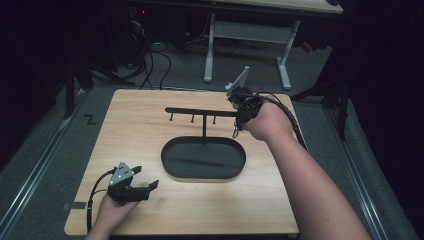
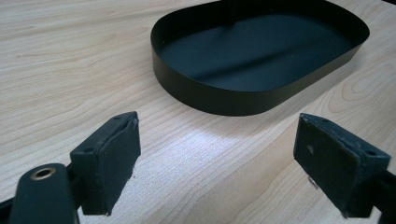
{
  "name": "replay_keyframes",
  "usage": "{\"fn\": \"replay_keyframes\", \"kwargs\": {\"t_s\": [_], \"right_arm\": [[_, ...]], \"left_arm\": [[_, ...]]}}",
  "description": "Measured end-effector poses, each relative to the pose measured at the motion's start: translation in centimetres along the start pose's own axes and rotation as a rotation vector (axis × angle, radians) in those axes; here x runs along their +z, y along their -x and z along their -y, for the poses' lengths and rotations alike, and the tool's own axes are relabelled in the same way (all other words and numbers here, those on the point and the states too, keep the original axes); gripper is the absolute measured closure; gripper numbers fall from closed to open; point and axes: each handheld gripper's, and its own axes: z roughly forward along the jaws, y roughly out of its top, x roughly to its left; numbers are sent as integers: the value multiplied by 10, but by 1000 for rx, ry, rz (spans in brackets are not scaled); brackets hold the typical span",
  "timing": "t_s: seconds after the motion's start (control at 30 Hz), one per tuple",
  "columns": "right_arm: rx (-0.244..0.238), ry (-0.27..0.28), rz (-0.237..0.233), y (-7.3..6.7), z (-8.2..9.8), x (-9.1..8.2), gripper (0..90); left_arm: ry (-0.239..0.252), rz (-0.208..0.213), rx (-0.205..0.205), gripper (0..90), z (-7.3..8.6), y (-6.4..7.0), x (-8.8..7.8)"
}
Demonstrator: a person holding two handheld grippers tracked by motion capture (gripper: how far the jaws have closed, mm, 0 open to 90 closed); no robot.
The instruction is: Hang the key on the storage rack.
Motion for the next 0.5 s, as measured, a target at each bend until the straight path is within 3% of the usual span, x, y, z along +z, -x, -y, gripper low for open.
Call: {"fn": "replay_keyframes", "kwargs": {"t_s": [0.5], "right_arm": [[13, -10, -3, 5, -2, 1, 881]], "left_arm": [[-2, 3, 1, 152, 0, -1, 1]]}}
